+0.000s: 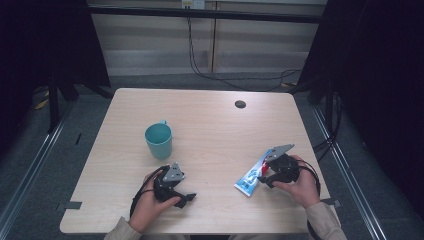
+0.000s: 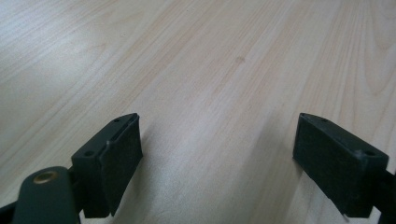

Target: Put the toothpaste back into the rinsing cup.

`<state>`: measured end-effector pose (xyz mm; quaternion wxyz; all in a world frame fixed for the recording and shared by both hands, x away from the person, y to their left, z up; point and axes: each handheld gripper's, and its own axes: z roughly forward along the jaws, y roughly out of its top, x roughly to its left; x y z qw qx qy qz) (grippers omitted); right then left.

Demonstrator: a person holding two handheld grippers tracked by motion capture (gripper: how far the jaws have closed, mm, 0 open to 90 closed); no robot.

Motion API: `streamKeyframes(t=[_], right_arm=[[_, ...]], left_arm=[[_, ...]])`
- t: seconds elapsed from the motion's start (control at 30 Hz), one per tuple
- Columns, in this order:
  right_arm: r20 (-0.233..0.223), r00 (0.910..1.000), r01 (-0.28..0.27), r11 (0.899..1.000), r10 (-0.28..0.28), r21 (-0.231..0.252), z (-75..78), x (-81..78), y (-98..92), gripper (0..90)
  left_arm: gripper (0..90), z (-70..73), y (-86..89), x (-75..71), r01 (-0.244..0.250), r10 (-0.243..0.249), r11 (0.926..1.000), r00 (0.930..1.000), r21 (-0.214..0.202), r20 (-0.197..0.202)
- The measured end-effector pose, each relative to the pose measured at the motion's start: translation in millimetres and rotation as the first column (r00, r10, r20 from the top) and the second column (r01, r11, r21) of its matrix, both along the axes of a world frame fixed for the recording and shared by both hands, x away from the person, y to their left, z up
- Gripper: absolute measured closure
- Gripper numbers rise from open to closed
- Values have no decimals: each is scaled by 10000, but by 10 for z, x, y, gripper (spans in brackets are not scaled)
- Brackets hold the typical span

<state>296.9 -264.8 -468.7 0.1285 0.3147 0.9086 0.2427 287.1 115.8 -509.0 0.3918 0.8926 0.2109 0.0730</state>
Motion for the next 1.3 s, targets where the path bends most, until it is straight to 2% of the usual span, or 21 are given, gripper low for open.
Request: streamKeyframes(t=[0.07,0.27,0.4,0.57,0.8,0.97,1.13,1.23,1.3], right_arm=[[128,9999,-57,10000,57,37,5,18,30,330],[26,9996,-279,9995,279,-122,28,-1,90,331],[-167,9980,-620,9980,618,-131,-4,-86,70,393],[-212,9985,-499,9987,501,109,-50,-142,-14,490],[-645,9962,-569,9981,582,225,-97,-168,16,561],[-553,9956,-751,9970,761,202,-111,-133,105,557],[-588,9943,-868,9954,891,411,-105,-103,189,554],[-445,9924,-1136,9930,1150,323,-101,-61,268,546],[-554,9906,-1240,9921,1248,182,-85,-41,300,525]], left_arm=[[151,0,0,0,6,-6,10000,10000,1,0],[152,2,1,0,19,-19,10000,10000,30,7],[152,3,3,2,48,-48,10000,10000,60,16],[151,3,3,1,41,-41,10000,10000,63,21],[151,3,3,0,23,-23,10000,10000,68,30],[151,3,3,0,27,-28,10000,10000,72,34],[152,3,3,0,36,-36,10000,10000,66,23],[151,3,3,-1,18,-18,10000,10000,67,28],[152,3,3,0,37,-38,10000,10000,71,26]])
